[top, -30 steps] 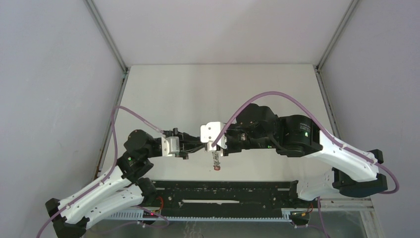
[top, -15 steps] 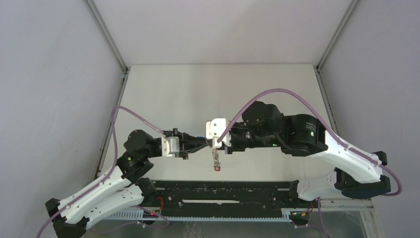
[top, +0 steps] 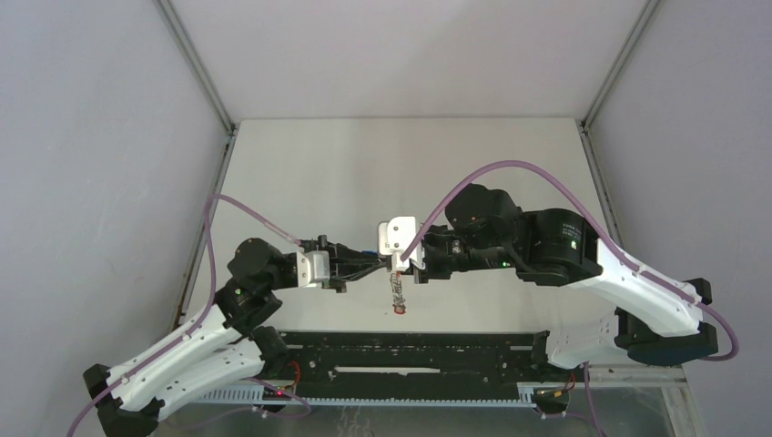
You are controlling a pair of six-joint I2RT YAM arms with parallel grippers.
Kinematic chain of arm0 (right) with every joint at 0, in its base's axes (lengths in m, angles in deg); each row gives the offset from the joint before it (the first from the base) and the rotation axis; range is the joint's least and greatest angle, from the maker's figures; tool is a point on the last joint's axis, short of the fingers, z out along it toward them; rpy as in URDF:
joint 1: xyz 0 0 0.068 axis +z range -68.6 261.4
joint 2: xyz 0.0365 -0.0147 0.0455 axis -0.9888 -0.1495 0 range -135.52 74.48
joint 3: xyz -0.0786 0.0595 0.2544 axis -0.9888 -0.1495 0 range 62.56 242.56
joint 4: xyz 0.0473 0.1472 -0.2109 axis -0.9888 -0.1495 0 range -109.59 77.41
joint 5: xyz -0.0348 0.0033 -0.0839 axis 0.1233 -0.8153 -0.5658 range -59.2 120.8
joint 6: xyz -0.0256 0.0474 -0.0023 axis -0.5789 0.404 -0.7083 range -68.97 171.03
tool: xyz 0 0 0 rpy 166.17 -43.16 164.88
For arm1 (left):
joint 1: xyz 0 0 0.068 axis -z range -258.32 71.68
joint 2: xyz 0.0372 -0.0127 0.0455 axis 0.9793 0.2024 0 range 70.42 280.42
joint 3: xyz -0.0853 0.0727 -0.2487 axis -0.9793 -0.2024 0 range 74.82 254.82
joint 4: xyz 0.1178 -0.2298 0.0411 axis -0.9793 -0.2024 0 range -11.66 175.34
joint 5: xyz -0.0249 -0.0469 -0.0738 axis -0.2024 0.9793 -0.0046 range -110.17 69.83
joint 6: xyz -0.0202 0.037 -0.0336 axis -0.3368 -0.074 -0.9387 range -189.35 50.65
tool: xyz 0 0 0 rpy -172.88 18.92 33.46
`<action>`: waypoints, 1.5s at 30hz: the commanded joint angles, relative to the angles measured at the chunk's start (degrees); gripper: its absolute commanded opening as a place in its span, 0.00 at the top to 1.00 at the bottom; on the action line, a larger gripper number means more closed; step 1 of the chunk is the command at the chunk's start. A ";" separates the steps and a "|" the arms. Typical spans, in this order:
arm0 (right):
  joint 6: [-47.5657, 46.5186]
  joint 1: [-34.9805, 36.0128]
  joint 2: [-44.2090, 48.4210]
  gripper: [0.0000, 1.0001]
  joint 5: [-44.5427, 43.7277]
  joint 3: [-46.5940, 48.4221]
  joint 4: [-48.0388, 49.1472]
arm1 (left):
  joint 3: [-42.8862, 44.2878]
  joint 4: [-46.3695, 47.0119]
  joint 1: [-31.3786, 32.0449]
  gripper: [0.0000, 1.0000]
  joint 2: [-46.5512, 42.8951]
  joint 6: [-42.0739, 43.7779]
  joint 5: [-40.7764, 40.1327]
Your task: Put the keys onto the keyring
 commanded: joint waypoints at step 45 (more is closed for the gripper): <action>8.15 -8.16 9.84 1.00 11.77 -11.50 12.65 | 3.04 -13.54 0.19 0.63 -4.44 8.67 0.14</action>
